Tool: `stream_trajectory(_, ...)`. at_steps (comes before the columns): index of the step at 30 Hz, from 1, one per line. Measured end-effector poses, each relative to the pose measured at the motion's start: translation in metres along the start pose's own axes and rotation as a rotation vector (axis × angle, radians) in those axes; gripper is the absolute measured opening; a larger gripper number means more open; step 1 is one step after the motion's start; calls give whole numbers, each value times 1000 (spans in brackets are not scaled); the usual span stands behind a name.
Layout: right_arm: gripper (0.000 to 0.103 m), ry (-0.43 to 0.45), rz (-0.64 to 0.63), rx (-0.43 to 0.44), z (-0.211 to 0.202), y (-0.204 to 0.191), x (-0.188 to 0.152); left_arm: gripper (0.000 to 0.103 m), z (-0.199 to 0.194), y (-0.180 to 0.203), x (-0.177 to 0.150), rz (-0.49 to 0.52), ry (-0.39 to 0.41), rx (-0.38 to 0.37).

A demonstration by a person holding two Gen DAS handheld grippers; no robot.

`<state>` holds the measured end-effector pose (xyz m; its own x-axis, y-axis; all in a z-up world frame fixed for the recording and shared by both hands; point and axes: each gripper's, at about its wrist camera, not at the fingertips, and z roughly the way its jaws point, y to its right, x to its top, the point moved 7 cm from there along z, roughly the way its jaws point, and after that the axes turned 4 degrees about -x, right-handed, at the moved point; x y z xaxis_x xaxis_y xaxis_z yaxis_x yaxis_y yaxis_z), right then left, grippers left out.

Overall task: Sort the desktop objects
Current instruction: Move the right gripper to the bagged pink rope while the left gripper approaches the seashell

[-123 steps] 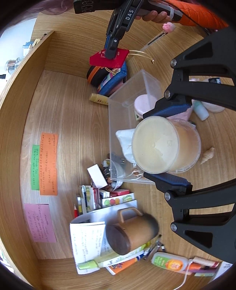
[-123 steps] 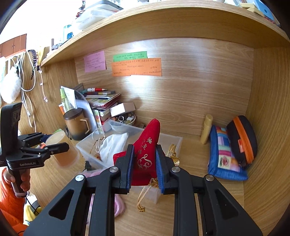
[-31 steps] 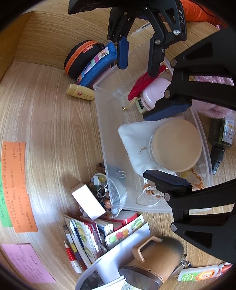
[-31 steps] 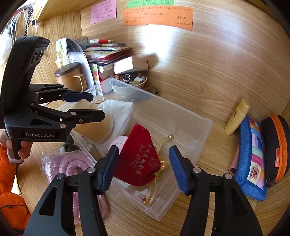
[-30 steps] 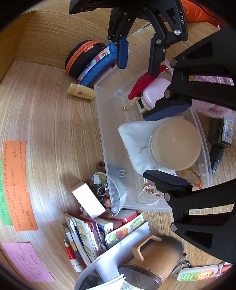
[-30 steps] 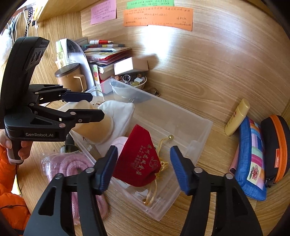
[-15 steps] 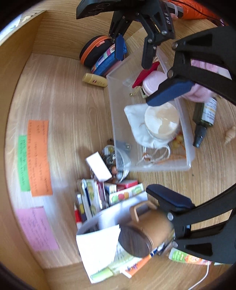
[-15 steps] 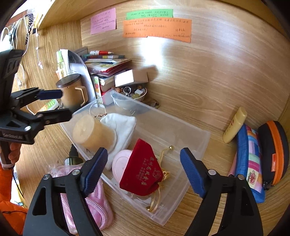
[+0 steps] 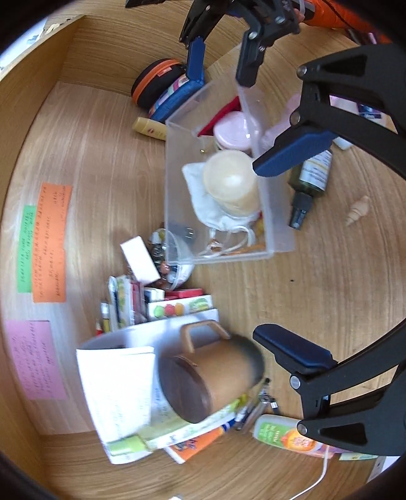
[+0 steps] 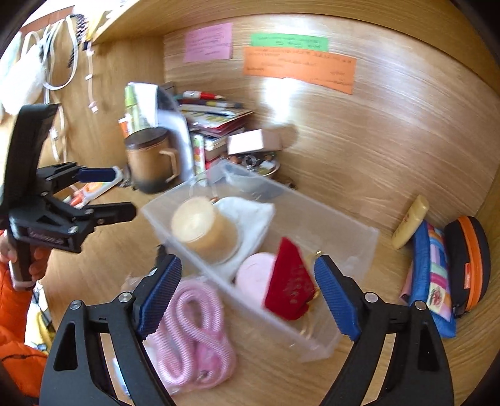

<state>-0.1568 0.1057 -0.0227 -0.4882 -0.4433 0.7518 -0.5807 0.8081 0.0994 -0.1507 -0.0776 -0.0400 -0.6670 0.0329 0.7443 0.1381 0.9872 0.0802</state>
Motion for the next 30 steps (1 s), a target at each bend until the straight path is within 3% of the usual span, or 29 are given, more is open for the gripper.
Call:
stream_trajectory(14, 85, -89, -53, 53, 1, -51, -45, 96, -1, -14, -48, -68, -89, -37)
stream_trajectory(30, 85, -291, -18, 114, 57, -41, -75, 96, 27, 5, -91, -80, -222, -75)
